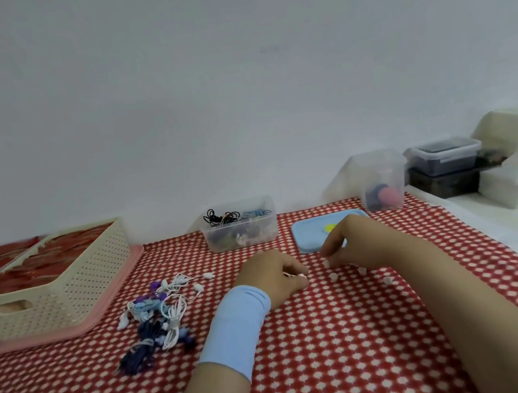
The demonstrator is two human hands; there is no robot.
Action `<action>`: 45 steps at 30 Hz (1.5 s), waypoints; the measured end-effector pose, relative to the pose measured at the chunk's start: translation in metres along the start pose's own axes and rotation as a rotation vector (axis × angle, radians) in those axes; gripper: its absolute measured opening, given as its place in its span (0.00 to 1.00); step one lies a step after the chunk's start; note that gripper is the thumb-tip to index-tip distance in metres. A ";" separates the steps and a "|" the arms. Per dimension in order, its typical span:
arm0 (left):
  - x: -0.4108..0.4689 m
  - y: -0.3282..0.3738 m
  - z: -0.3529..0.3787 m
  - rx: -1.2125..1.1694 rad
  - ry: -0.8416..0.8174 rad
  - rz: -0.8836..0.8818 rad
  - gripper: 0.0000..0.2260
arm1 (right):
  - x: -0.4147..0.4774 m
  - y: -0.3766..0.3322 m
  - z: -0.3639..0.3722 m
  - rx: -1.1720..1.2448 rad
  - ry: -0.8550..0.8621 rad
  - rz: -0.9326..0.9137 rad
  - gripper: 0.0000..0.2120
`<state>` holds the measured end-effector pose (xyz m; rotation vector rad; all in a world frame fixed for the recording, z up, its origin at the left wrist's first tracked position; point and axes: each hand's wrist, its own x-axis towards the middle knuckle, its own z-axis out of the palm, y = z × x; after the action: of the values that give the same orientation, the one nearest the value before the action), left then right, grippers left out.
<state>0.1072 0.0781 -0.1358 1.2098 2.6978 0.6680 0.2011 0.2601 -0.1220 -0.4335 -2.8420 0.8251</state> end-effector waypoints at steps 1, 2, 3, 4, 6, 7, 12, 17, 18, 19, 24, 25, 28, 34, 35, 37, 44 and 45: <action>0.000 -0.001 0.001 -0.010 0.007 0.008 0.07 | 0.001 -0.001 0.003 -0.032 -0.019 -0.002 0.08; -0.001 -0.002 0.000 -0.025 0.019 0.018 0.06 | 0.002 -0.003 0.005 -0.067 -0.030 -0.006 0.08; -0.002 -0.002 0.001 -0.046 0.037 0.027 0.05 | 0.003 -0.005 0.007 -0.099 -0.031 -0.009 0.07; -0.004 -0.003 0.001 -0.074 0.061 0.036 0.04 | 0.003 -0.006 0.008 -0.114 -0.022 -0.011 0.06; -0.006 -0.006 0.000 -0.158 0.124 0.051 0.02 | 0.003 -0.007 0.009 -0.085 0.013 -0.022 0.04; -0.008 -0.008 0.000 -0.224 0.155 0.057 0.03 | 0.003 -0.007 0.009 -0.052 0.035 -0.032 0.04; -0.017 -0.004 -0.003 -0.535 0.276 0.057 0.09 | -0.002 -0.014 0.011 0.409 0.147 -0.054 0.03; -0.019 -0.010 -0.001 -0.661 0.204 0.007 0.13 | -0.011 -0.022 0.018 0.814 0.006 0.053 0.08; -0.020 -0.011 -0.001 -0.664 0.208 0.015 0.13 | -0.010 -0.022 0.020 0.841 -0.016 0.067 0.09; -0.020 -0.011 -0.001 -0.678 0.218 0.015 0.14 | -0.009 -0.021 0.022 0.871 -0.033 0.076 0.10; -0.020 -0.010 0.002 -0.811 0.298 -0.022 0.08 | -0.005 -0.022 0.025 0.939 -0.066 0.060 0.08; -0.020 -0.010 0.003 -0.810 0.299 -0.011 0.08 | -0.006 -0.022 0.025 0.936 -0.072 0.054 0.08; -0.020 -0.009 0.003 -0.807 0.299 -0.007 0.08 | -0.006 -0.022 0.025 0.951 -0.084 0.035 0.09; -0.020 -0.008 0.002 -0.817 0.312 -0.017 0.07 | -0.008 -0.022 0.023 0.940 -0.084 0.024 0.08; -0.021 -0.008 0.002 -0.823 0.313 -0.018 0.07 | -0.009 -0.022 0.023 0.941 -0.093 0.024 0.08; -0.022 -0.008 0.001 -0.824 0.309 -0.018 0.06 | -0.010 -0.022 0.022 0.929 -0.111 0.032 0.08; -0.025 -0.008 -0.001 -0.773 0.288 0.012 0.06 | -0.010 -0.022 0.021 0.915 -0.162 0.034 0.10; -0.025 -0.008 -0.002 -0.764 0.283 0.015 0.06 | -0.011 -0.022 0.020 0.917 -0.171 0.043 0.09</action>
<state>0.1182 0.0539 -0.1395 0.9647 2.2162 1.7628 0.2016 0.2290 -0.1276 -0.2829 -2.2196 2.0679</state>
